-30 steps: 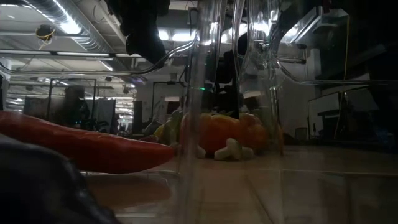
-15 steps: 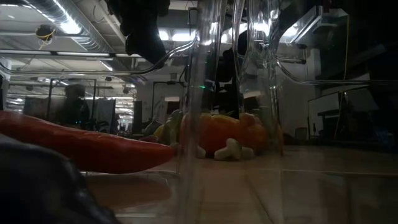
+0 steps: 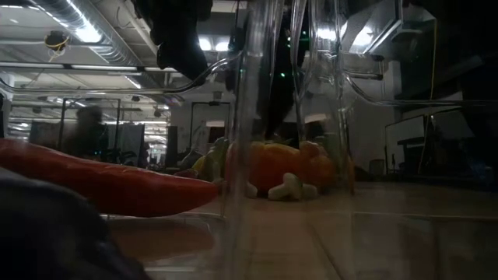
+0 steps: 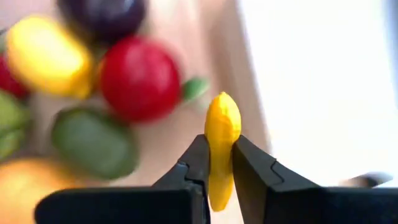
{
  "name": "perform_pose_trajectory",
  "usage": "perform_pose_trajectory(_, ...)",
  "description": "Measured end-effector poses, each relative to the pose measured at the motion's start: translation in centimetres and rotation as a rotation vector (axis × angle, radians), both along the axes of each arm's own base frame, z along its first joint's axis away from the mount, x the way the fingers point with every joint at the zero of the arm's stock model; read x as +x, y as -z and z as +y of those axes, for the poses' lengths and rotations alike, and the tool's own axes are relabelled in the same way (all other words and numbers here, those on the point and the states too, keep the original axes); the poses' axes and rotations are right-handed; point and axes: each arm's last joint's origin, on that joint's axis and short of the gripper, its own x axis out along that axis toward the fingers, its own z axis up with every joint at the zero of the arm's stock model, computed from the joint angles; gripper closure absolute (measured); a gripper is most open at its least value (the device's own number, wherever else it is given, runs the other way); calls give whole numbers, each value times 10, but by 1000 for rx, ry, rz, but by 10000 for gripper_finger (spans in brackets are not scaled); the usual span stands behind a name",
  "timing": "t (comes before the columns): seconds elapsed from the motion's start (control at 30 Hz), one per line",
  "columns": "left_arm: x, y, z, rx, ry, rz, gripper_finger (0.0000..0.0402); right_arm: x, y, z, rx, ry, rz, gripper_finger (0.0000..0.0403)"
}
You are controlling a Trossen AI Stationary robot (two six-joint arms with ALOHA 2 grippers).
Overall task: Sort produce into baskets
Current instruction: Put the yellow chili pepper into the white bin, then put the left yellow lemon into the right transparent bin
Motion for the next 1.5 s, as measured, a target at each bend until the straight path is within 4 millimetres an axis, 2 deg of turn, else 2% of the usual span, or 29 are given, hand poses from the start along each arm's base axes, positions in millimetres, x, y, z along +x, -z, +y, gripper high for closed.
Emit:
perform_pose_trajectory(0.13, 0, 0, 0, 0, 0, 0, 235, 9, -10, -9, -192, -17, -56, 353)
perform_pose_trajectory(0.23, 0, 0, 0, -5, -6, -1, 235, 12, -14, -16, -256, -15, -94, 351)
perform_pose_trajectory(0.5, 0, 0, 0, -6, -8, -2, 235, 7, -14, -30, -262, 22, -106, 323)
perform_pose_trajectory(0.7, 0, 0, 0, -5, -7, -2, 235, 1, -6, -38, -252, 41, -78, 297)
perform_pose_trajectory(1.03, 0, 0, 0, -5, -7, -1, 235, 0, -2, -36, -247, 41, -73, 228)
perform_pose_trajectory(1.2, 0, 0, 1, 6, 4, 1, 235, -1, -2, -36, -237, 40, -53, 211)
perform_pose_trajectory(1.43, 0, 0, 10, -2, -38, -1, 235, -6, -25, -34, -208, 77, -11, 210)
perform_pose_trajectory(1.5, 1, 1, 16, -3, -57, 1, 235, -7, -37, -33, -213, 77, -25, 210)
